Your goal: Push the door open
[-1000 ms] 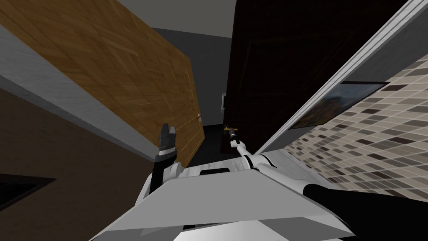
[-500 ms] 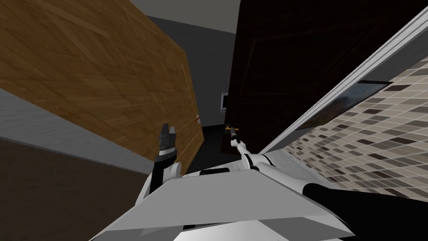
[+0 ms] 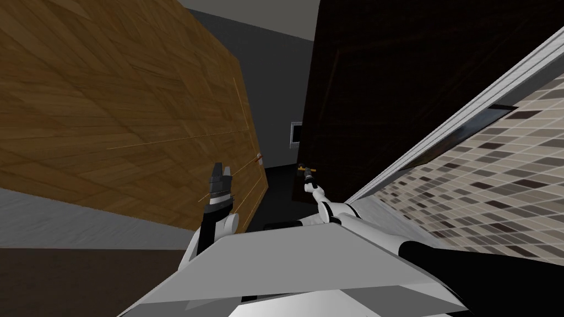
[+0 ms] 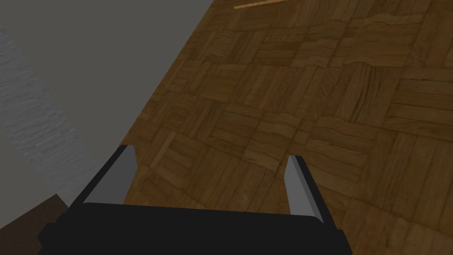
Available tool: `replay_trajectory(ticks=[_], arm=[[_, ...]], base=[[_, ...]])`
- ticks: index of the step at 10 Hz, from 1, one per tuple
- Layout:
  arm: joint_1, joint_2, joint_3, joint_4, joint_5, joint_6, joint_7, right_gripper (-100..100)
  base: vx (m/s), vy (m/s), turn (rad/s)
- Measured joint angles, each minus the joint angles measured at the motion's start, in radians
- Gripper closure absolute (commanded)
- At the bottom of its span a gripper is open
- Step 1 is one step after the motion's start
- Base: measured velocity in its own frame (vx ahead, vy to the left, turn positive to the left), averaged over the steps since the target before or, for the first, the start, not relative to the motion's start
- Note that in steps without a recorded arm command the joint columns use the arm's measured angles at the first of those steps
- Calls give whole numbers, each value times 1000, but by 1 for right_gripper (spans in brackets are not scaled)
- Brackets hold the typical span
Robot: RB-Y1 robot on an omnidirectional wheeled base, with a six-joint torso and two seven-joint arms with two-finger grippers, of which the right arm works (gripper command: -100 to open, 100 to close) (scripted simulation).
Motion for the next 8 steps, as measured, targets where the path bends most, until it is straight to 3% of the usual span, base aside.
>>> replay_trajectory(ticks=[2,5,8], arm=[[-17,-1,-24,39,-9,-10,25,100],[-3,3,-55,19,-19,-3,51,100],[-9,4,-82,18,-29,-2,77,100]], base=[[151,98,-98],[186,62,-75],[137,49,-52]])
